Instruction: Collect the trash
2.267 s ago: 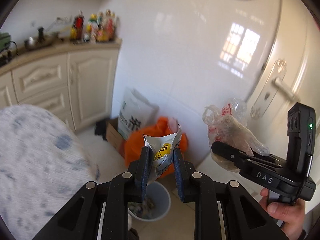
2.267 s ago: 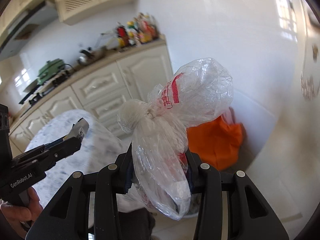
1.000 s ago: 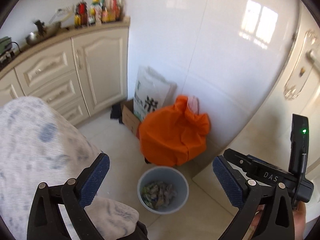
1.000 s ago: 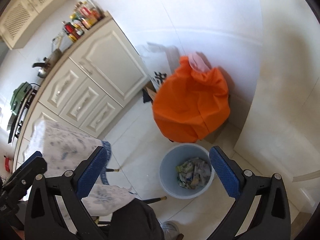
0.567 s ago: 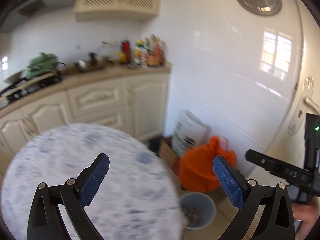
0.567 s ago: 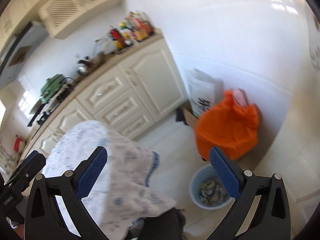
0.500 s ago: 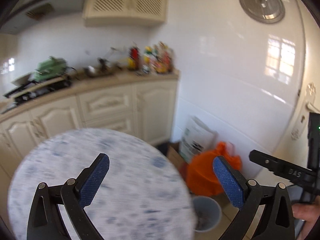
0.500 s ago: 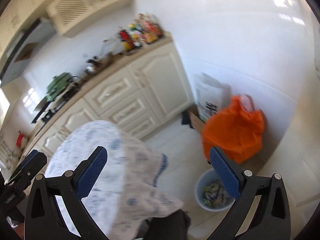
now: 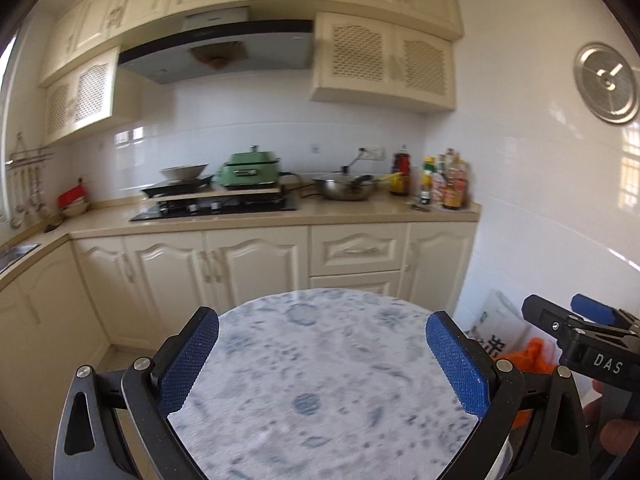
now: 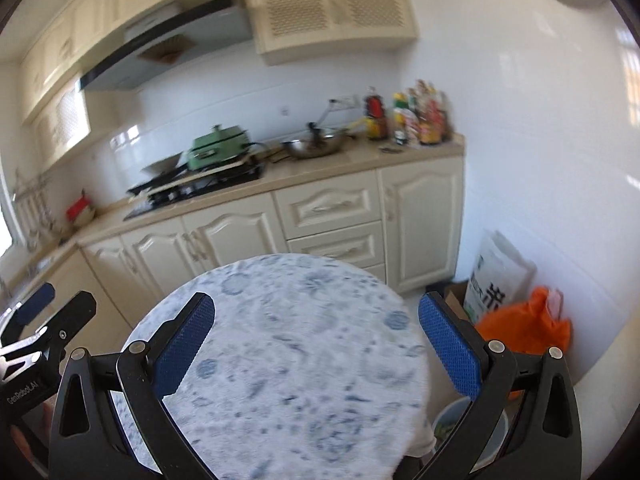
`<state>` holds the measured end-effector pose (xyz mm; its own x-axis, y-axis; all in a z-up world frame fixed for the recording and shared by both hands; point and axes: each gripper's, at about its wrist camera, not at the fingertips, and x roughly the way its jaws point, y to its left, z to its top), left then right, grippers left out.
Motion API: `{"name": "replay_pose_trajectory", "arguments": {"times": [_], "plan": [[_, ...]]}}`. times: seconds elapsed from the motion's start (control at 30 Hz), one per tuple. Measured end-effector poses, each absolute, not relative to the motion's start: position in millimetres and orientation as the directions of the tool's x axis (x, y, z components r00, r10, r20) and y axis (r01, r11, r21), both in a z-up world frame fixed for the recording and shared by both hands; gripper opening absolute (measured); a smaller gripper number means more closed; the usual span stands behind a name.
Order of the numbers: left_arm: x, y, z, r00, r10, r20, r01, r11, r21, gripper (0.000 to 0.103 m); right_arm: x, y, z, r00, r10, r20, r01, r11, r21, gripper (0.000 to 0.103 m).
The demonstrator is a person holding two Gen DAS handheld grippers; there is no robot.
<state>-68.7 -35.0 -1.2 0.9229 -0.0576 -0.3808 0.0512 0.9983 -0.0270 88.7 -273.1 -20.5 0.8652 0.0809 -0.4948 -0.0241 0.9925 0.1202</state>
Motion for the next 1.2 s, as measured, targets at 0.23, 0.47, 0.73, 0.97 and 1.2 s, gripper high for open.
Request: {"name": "replay_pose_trajectory", "arguments": {"times": [0.23,0.47,0.73,0.97,1.2], "plan": [[-119,-26,2,0.924,0.027,-0.382,-0.045,0.998,-0.038,0.102,65,-220,-21,0.871,0.105,-0.48,-0.09,0.994,0.054,0.103],[-173,-40,14,0.927,0.067,-0.369,-0.08,0.997,-0.021,0.102,30,-210,-28,0.863,0.108,-0.493,-0.085,0.994,0.069,0.103],[-213,-58,15,0.933,0.034,-0.359,-0.045,0.999,-0.022,0.102,-2,-205,-27,0.867,0.105,-0.487,-0.095,0.994,0.045,0.103],[-233,-65,19,0.936,0.032,-0.35,-0.04,0.999,-0.017,0.102,-18,-213,-17,0.886,0.089,-0.456,-0.073,0.996,0.051,0.103],[-232,-63,22,0.937,0.041,-0.347,-0.048,0.999,-0.011,0.102,-23,-218,-18,0.888,0.072,-0.454,-0.057,0.997,0.048,0.103]]}}
